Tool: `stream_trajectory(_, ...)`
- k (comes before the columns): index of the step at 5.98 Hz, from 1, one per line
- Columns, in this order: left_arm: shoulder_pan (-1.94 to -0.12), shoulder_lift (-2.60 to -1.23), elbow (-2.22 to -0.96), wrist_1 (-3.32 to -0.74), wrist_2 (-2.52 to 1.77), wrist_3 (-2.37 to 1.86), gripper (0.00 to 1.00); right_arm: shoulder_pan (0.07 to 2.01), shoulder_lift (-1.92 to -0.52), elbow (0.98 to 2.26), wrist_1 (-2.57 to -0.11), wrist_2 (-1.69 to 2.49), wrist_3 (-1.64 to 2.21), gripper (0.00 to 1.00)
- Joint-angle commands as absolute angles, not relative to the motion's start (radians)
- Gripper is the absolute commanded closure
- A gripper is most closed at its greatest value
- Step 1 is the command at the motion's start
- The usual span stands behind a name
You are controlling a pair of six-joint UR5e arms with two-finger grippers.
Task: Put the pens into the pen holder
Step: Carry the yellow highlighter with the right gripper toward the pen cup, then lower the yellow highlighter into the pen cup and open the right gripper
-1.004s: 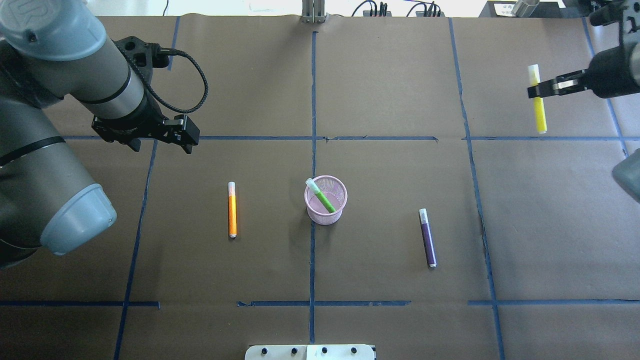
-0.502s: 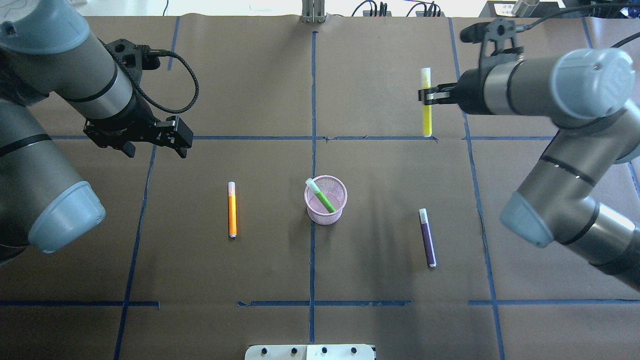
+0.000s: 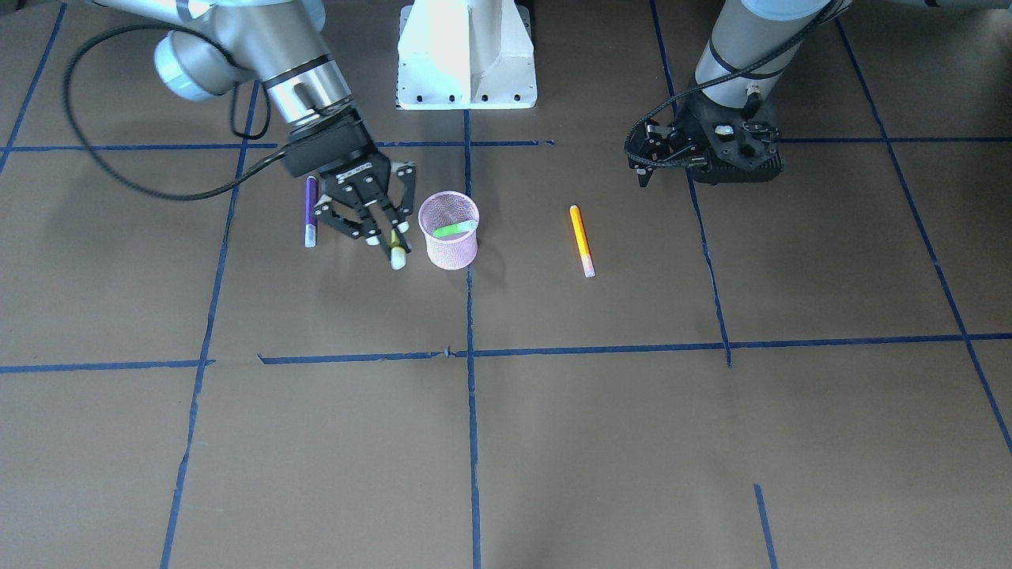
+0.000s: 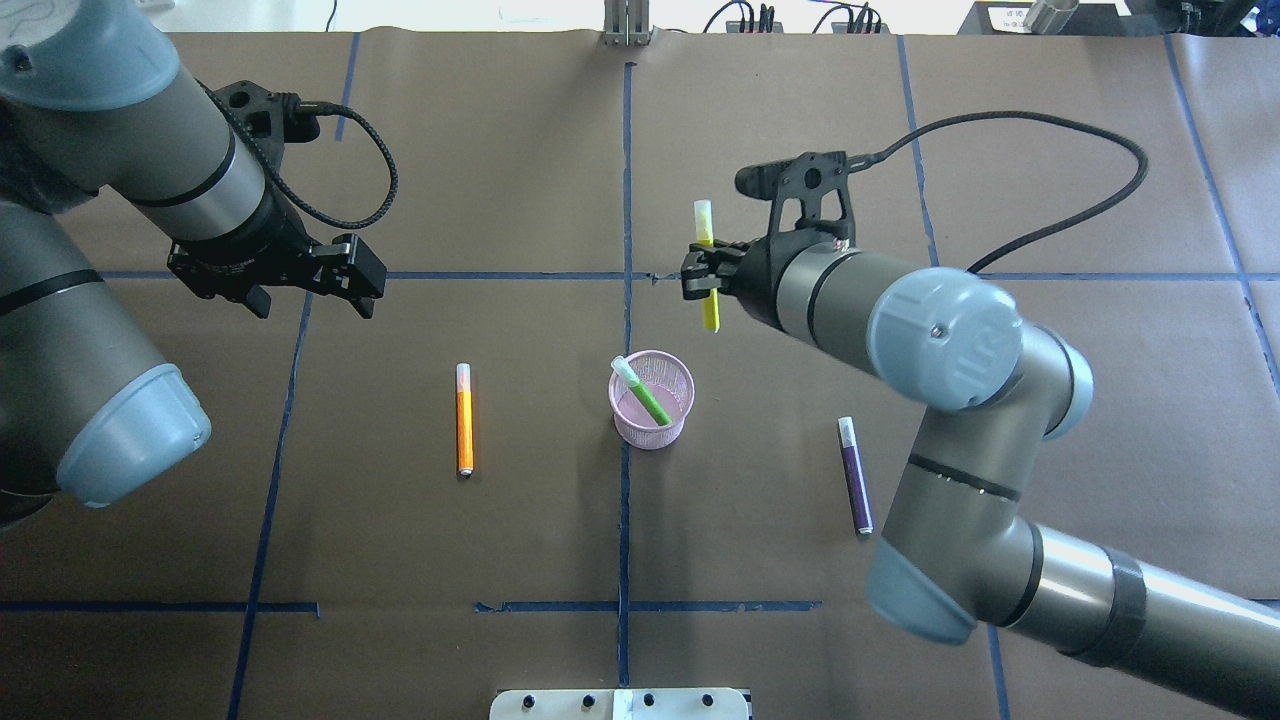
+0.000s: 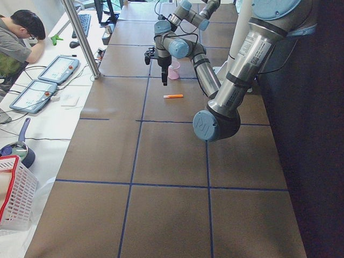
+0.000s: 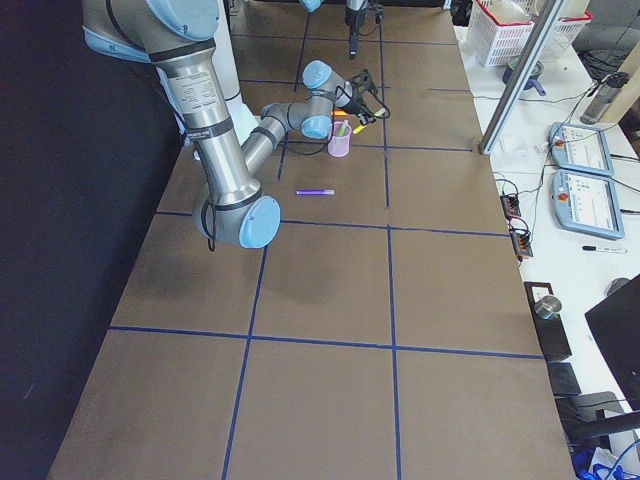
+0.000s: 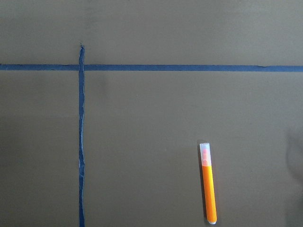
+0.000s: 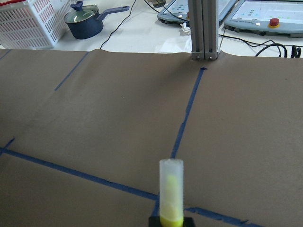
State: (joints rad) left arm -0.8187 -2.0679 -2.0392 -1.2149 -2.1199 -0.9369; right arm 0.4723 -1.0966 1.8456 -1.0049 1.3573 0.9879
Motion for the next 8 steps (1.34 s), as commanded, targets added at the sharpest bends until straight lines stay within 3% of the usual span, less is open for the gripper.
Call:
stream_trajectory(1,-0.815,-2.069,-2.039,-1.215,-2.12,-0.939,0.0,0.362,-1.08,1.844,-1.011,1.206,0.989,1.0)
stream_trajectory(6,-0.811,-2.069,-2.034,-1.216,-2.12,-0.94,0.0,0.223,-1.091,1.787,-0.994,1.006,1.023,0.98)
stream_trajectory(7,-0.811,-2.069,-2.037,-1.216,-2.12,-0.942,0.0,0.221,-1.089,1.787,-0.994,1.003,1.028,0.83)
stream_trajectory(8,-0.811,-2.069,-2.039,-1.216,-2.12,-0.942,0.0,0.219,-1.085,1.787,-0.996,1.002,1.122,0.23)
